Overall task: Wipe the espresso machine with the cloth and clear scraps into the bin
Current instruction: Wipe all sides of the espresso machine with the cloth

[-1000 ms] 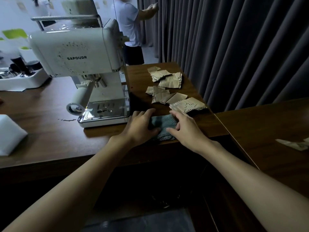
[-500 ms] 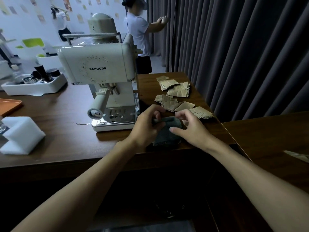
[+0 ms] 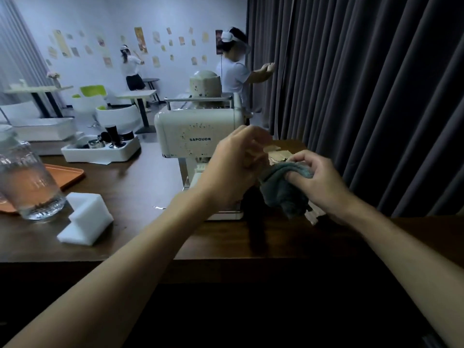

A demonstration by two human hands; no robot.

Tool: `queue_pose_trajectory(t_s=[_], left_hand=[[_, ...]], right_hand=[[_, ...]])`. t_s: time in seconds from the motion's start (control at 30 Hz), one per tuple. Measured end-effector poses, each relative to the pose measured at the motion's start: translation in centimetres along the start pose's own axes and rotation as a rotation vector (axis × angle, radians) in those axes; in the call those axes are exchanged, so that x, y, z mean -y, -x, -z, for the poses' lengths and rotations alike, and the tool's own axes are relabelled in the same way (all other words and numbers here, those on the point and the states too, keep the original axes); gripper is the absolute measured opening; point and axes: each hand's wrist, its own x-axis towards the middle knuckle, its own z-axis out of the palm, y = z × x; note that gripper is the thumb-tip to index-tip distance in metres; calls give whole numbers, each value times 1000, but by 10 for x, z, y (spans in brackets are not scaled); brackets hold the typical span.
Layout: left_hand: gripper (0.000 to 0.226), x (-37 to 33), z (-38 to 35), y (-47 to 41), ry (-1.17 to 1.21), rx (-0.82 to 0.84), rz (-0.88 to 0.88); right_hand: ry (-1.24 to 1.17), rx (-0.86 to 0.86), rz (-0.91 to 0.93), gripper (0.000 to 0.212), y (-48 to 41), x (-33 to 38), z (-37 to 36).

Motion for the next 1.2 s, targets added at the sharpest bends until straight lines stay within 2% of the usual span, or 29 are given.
queue_pose_trajectory(t_s=[0.2,0.33,0.53,0.67,0.73,0.8,1.0,1.2], left_hand=[[28,19,76,-22,-397,-84,-117],[39,53,117,-32,-645,-24,-124],[45,88,147,-34,-523,177,-123],[56,105,149,-26,-467,195,-139],[56,108,151,-21,-409,194,-121],[51,111,154,-18,-350,183,-93],[48,117,154,-15,-282,103,-71],[49,122,155,-16,-295,96,-57]], right_hand=[[64,15,178,16,-31,50,-15],[141,-15,339,20,-52,80,-42],[563,-195,584,24,-84,84,-79],[925,-413,761,19,-93,81,-87],[1018,-359,845,15,-97,79,-87],[1027,-256,887,22,-98,75,-86],[1022,-193,813,50,-83,58,-86],[1058,-123,905,44,-88,52,-92]])
